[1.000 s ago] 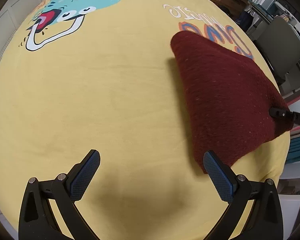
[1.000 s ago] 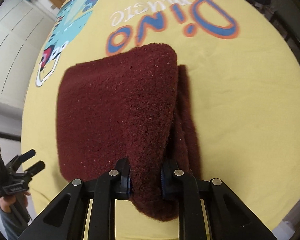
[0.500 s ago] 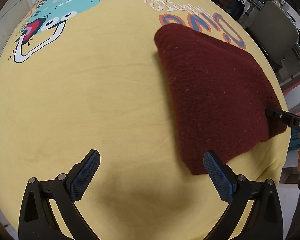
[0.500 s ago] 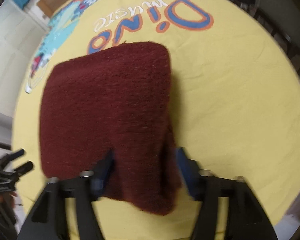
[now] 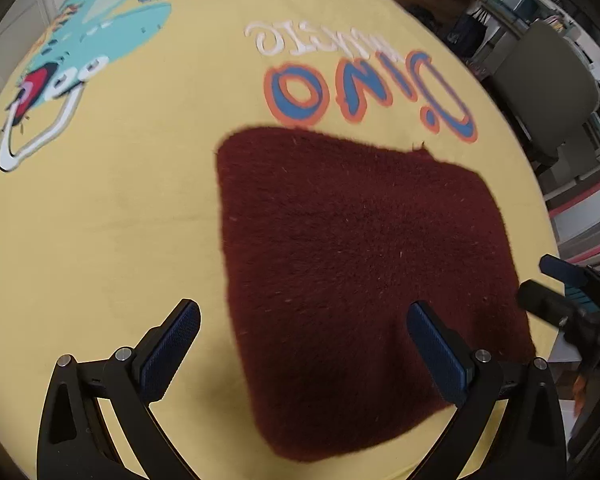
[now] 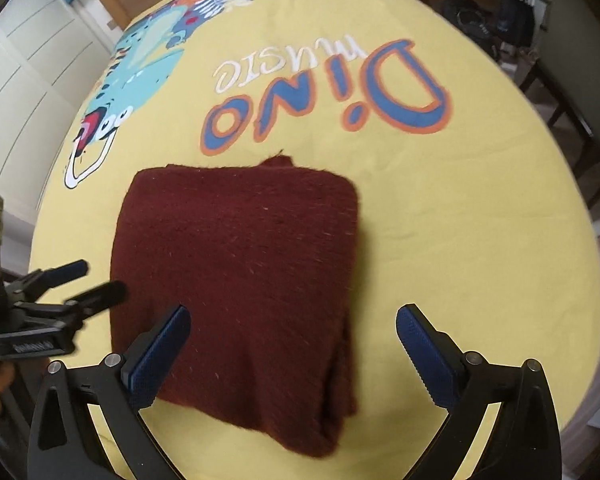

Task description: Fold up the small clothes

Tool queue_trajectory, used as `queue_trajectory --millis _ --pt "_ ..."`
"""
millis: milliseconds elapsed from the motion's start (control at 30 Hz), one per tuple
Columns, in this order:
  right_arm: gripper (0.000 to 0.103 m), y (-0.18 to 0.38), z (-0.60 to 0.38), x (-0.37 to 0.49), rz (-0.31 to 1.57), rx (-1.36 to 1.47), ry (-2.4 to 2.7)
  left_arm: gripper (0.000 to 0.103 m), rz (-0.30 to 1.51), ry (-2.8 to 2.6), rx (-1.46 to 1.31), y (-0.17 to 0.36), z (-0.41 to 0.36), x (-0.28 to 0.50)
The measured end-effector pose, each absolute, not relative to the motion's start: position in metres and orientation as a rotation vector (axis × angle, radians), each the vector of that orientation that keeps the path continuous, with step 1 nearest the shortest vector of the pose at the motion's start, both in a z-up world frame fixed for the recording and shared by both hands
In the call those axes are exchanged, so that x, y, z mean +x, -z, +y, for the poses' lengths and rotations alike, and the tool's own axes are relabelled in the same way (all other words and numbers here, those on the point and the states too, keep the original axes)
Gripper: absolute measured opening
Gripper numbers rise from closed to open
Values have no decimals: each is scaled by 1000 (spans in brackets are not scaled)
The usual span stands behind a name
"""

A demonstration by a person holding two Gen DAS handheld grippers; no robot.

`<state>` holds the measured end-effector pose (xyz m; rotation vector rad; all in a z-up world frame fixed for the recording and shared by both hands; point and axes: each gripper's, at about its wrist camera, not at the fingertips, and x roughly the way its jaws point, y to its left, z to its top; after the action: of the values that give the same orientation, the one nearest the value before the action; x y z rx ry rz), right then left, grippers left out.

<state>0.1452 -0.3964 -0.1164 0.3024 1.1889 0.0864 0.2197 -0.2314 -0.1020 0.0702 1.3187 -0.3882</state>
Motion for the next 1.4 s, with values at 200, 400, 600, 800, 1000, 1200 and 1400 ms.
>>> queue_trajectory --millis 200,400,600,800,1000,1200,1400 --pt "103 172 -383 154 1301 274 -105 102 1383 366 134 146 -235 217" --pt "103 200 -389 139 1285 283 -133 103 1333 396 128 164 -225 209" --pt "102 216 -397 139 1250 362 -167 103 1309 396 136 174 -228 206" --pt "102 226 -400 139 1268 463 -182 103 1336 414 63 184 -222 210" --pt "90 226 -394 141 1271 489 -217 81 1350 460 0 186 -218 209" --pt "54 217 -392 134 1250 576 -238 51 1307 500 34 170 -229 202" --pt "43 174 -386 129 1186 520 -204 45 1248 558 -12 128 -222 205"
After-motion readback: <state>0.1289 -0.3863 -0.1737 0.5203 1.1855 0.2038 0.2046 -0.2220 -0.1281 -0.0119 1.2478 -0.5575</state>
